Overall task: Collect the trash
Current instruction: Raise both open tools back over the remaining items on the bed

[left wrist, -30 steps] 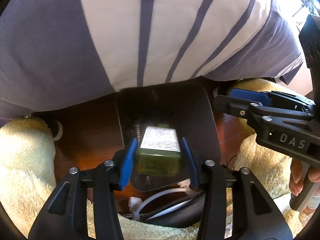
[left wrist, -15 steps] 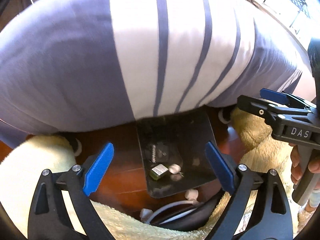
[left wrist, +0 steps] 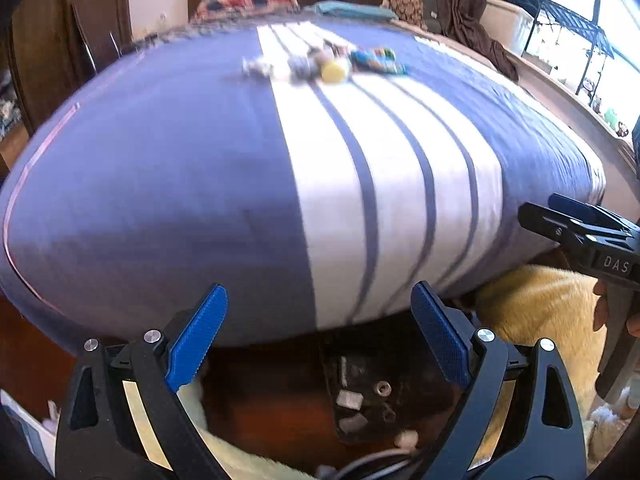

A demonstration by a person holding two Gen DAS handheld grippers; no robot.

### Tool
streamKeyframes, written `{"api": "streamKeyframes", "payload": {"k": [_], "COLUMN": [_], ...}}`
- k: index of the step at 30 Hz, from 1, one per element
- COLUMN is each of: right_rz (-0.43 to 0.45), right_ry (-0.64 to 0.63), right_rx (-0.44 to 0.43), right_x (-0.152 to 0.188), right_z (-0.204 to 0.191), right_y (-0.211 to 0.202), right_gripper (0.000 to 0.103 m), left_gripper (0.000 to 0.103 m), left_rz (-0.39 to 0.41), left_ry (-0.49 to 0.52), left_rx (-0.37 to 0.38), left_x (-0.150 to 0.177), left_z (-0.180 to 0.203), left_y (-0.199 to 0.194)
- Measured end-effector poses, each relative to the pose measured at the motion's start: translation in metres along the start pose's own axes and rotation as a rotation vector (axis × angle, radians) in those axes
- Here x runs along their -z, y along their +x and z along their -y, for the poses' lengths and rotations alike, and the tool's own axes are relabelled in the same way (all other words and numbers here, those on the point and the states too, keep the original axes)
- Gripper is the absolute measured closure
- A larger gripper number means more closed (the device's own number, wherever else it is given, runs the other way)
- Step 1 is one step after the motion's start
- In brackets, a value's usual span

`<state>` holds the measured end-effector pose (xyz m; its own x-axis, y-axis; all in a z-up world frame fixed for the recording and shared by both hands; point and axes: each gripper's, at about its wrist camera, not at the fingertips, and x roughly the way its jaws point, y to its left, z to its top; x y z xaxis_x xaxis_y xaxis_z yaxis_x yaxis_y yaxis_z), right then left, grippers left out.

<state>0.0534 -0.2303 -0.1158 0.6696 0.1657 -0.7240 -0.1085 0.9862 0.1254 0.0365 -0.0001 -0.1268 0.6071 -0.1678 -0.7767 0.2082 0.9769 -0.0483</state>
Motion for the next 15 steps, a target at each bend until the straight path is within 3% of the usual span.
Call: {"api": "streamKeyframes", "payload": {"k": [7,15], "right_rz": [0.051,0.030], "right_ry": [-0.012,0.009], "right_rx": [0.037,0.042], "right_x": [-0.038,-0.075], "right_z": [0.003,0.009], "right_y": [0.007,0.047], "right_gripper": [0.009,0.009], "left_gripper": [0.015,0.015], "left_rz": [0.062,0.057], "left_ry": [-0.011,-0.034], "left_rx": [-0.033,-0.055], "left_x": [-0.046,-0.082], "left_z": [-0.014,-0.027], "left_y": [0.005,0.035]}}
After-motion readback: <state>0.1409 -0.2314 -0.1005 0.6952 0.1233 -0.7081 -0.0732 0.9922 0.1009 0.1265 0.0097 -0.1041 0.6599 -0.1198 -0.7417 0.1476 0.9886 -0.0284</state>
